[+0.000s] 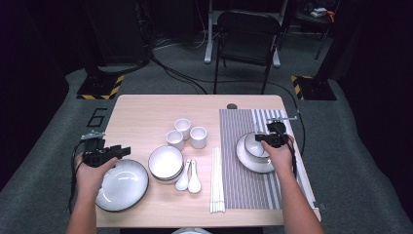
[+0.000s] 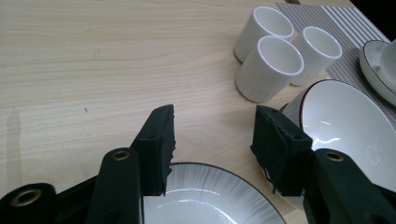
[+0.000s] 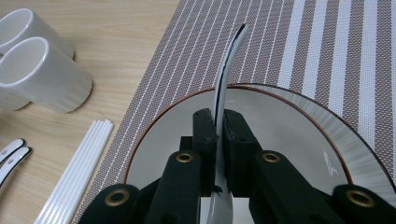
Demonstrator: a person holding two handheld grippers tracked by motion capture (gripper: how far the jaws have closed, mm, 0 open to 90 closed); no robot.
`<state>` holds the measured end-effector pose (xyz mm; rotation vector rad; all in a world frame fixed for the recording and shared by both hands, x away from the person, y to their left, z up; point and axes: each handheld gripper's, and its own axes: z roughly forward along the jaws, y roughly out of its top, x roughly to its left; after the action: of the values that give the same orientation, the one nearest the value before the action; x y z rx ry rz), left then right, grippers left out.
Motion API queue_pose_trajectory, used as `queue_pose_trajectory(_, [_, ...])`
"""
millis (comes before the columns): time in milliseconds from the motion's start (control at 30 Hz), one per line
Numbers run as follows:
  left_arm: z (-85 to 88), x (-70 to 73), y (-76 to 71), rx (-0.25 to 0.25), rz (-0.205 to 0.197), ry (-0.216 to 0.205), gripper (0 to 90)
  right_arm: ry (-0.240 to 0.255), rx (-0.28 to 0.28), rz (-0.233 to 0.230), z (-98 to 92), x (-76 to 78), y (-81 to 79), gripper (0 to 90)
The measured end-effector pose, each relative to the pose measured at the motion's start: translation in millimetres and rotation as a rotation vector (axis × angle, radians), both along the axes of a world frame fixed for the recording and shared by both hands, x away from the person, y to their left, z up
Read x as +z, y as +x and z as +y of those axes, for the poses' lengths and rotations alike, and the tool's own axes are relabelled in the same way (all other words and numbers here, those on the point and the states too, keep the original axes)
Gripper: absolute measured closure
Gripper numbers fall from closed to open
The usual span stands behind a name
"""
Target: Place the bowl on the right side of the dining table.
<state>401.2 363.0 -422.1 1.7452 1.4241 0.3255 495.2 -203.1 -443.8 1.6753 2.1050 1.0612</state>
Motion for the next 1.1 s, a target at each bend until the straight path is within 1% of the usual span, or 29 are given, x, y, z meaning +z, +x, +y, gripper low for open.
queue_pose_trajectory(167, [1.7, 0.3, -0.3, 0.004, -0.010, -0.003, 49.0, -0.008, -0.002, 0.006, -0.6, -1.7, 1.2, 85.0])
queue_pose_trajectory(200, [1.7, 0.3, -0.3, 0.004, -0.010, -0.003, 49.0, -0.008, -0.002, 0.006, -0.6, -1.7, 1.2, 85.0])
queue_pose_trajectory(233, [1.8, 0.3, -0.8, 0.008, -0.003, -0.006, 49.0, -0.003, -0.008, 0.016, 0.1, -2.7, 1.6, 85.0])
queue_pose_trajectory(267, [1.8, 0.2, -0.8, 0.007, -0.003, -0.006, 49.0, -0.009, -0.004, 0.013, -0.5, -3.4, 2.2, 85.0])
queue_pose_trajectory(367, [1.9, -0.2, -0.3, 0.006, -0.008, -0.005, 49.0, -0.013, -0.009, 0.016, -0.9, -4.5, 2.7, 85.0])
queue_pose_trajectory(400, [1.8, -0.2, -0.3, 0.006, -0.008, -0.004, 49.0, -0.009, -0.013, 0.026, -1.0, -4.8, 2.7, 85.0])
queue_pose_trajectory(467, [1.7, -0.3, -0.2, 0.006, -0.008, -0.004, 49.0, -0.011, -0.011, 0.020, -1.5, -5.6, 3.2, 85.0])
queue_pose_trajectory(500, [1.5, -0.2, -0.4, 0.007, -0.006, -0.001, 49.0, -0.010, -0.018, 0.029, -1.1, -6.2, 3.2, 85.0])
queue_pose_trajectory(567, [1.4, -0.3, -0.3, 0.005, -0.006, -0.001, 49.0, -0.013, -0.016, 0.031, -1.2, -7.2, 3.4, 85.0])
queue_pose_trajectory(600, [1.4, -0.3, -0.4, 0.006, -0.006, -0.001, 49.0, -0.008, -0.028, 0.041, -0.3, -7.1, 3.1, 85.0])
queue_pose_trajectory(700, [1.7, -0.1, -0.6, 0.007, -0.006, -0.004, 49.0, -0.012, -0.027, 0.040, -1.3, -8.3, 3.5, 85.0])
queue_pose_trajectory(733, [1.7, -0.1, -0.6, 0.007, -0.006, -0.004, 49.0, -0.021, -0.013, 0.022, -2.7, -9.8, 4.7, 84.9])
queue_pose_trajectory(767, [1.9, 0.0, -0.7, 0.008, -0.004, -0.002, 49.0, -0.021, -0.013, 0.022, -2.7, -9.8, 4.7, 84.9])
queue_pose_trajectory(900, [2.0, -0.3, -0.5, 0.006, -0.004, -0.004, 49.0, -0.019, -0.029, 0.046, -2.4, -12.9, 5.4, 85.0])
queue_pose_trajectory(1100, [1.9, -0.4, -0.4, 0.006, -0.004, -0.003, 49.0, -0.021, -0.036, 0.050, -2.8, -15.6, 7.0, 85.0])
